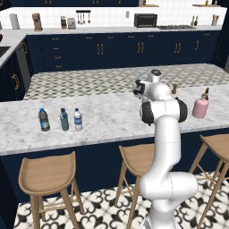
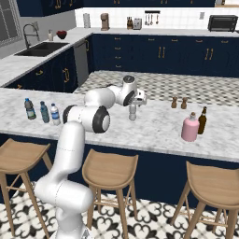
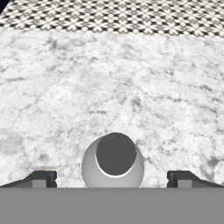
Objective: Move the plastic bottles in the middle to the plastics group, and the glass bottles in the middle to the glass group.
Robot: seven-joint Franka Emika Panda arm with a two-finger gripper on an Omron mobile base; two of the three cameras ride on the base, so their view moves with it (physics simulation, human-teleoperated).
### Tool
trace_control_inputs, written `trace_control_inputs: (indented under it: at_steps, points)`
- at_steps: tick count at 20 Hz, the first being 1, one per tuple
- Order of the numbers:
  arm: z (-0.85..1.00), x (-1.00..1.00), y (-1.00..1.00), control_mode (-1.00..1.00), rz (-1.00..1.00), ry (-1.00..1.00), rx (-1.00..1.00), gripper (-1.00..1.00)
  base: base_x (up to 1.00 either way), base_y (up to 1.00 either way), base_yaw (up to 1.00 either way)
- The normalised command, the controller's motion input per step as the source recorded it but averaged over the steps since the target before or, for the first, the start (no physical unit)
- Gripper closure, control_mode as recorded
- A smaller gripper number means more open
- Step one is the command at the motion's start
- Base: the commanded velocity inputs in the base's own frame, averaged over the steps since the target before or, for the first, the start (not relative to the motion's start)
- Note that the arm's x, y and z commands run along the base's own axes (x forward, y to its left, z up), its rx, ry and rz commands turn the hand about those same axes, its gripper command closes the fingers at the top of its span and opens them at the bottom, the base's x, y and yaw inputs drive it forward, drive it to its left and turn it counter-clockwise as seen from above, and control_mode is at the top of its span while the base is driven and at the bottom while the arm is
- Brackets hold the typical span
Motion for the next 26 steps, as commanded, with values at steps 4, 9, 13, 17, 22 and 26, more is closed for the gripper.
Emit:
trace_control_inputs:
  at_steps: [4,9,13,17,22,26]
  points:
    - [0.00,0.08,0.00,-1.00,0.00,0.06,0.00,-1.00,0.00,0.00,0.00]
    - [-0.02,0.09,0.00,-1.00,0.00,0.01,0.00,-1.00,0.00,0.00,0.00]
    - [-0.16,0.00,0.00,-1.00,0.00,0.00,0.00,-1.00,0.00,0.00,0.00]
    - [-0.11,-0.02,0.00,-1.00,0.00,0.00,0.00,-1.00,0.00,0.00,0.00]
    - [-0.14,-0.18,0.00,-1.00,0.00,0.00,0.00,-1.00,0.00,0.00,0.00]
    - [0.00,-0.48,0.03,-1.00,0.01,-0.02,0.01,-1.00,0.00,0.00,0.00]
